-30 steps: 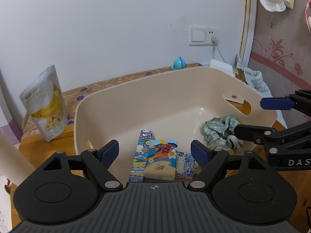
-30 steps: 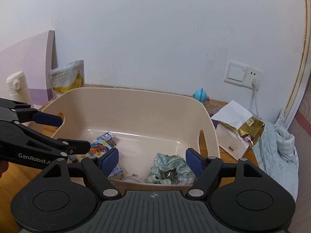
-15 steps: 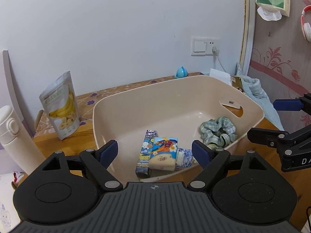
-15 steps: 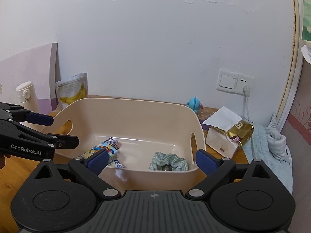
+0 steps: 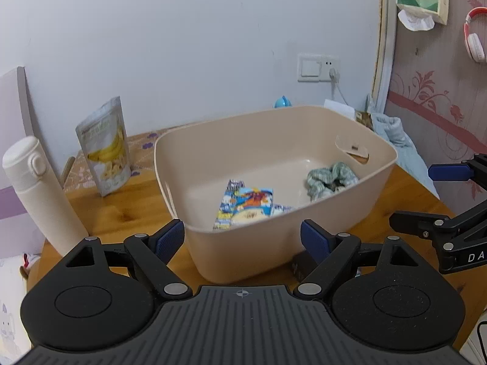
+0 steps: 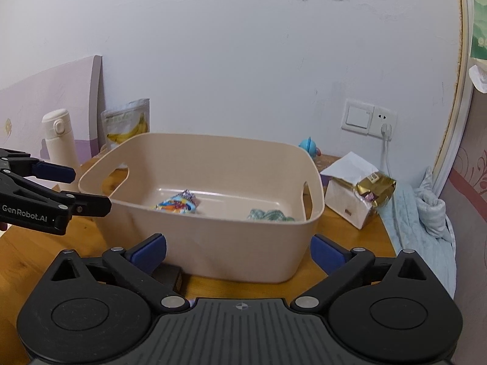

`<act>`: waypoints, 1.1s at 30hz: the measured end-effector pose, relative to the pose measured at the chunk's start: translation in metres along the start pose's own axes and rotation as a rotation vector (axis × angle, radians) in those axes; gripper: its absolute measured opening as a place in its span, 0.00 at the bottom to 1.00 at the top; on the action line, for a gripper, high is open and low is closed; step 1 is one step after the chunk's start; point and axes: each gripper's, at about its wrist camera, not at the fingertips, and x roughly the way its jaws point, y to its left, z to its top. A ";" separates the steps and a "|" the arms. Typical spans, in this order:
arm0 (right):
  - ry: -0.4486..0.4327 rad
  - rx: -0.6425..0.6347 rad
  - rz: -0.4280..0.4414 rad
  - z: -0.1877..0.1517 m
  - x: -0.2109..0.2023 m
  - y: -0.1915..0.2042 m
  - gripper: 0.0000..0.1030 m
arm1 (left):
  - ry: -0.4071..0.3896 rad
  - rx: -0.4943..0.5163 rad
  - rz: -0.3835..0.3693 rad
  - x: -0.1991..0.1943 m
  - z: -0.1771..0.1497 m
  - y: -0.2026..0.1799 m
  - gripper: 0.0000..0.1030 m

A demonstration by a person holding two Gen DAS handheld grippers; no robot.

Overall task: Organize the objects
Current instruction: 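Withdraw both tools from the bin toward the black cube and purple box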

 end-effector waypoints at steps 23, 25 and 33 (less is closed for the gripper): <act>0.143 -0.012 0.034 -0.051 0.018 0.017 1.00 | 0.135 -0.031 -0.030 0.029 -0.057 -0.008 0.83; 0.160 -0.012 0.042 -0.054 0.023 0.019 1.00 | 0.150 -0.034 -0.030 0.033 -0.060 -0.007 0.83; 0.219 -0.007 0.058 -0.065 0.048 0.025 1.00 | 0.194 -0.054 -0.027 0.048 -0.068 -0.004 0.83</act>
